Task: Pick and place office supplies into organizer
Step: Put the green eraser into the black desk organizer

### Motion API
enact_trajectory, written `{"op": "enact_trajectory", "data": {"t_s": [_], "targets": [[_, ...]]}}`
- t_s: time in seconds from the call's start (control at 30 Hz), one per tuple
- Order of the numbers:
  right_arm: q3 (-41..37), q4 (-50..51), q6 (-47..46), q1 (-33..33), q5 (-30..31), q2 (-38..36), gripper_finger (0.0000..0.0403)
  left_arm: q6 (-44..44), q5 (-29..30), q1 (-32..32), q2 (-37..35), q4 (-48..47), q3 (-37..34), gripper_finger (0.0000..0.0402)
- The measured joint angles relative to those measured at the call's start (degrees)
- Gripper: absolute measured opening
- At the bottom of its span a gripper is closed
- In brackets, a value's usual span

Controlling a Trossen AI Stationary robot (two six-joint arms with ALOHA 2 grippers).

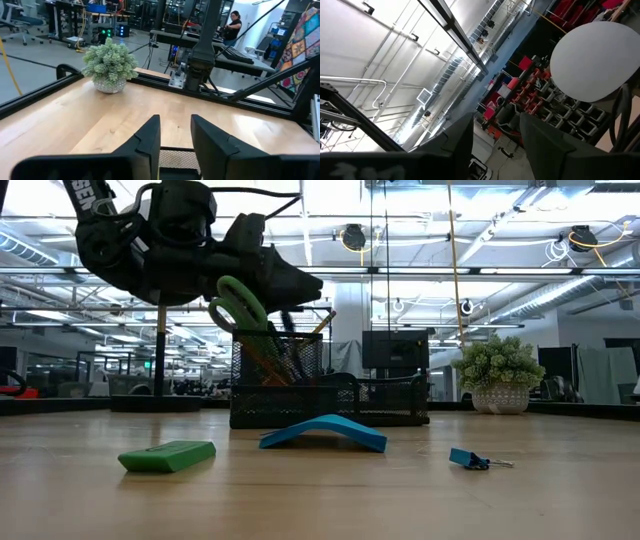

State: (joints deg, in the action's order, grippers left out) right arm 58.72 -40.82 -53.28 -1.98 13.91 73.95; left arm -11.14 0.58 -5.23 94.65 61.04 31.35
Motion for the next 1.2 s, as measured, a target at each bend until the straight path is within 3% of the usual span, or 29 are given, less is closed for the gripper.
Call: {"op": "enact_trajectory", "data": {"t_s": [0.33,0.57,1.2], "targets": [[0.00,-0.02,0.17,0.00,0.00,0.00,0.0151,-5.26,-0.60,0.07,-0.03,3.85,0.00,0.0156],[0.00,-0.04,1.39,0.00,-0.02,0.00,0.0151,-5.91,-3.22,0.11,-3.21,6.42,0.03,0.0164],[0.00,-3.56,8.68,-0.02,-0.46,0.00,0.0151,-1.55,-4.55,1.55,-29.54,-18.25,0.02,0.0163]]}}
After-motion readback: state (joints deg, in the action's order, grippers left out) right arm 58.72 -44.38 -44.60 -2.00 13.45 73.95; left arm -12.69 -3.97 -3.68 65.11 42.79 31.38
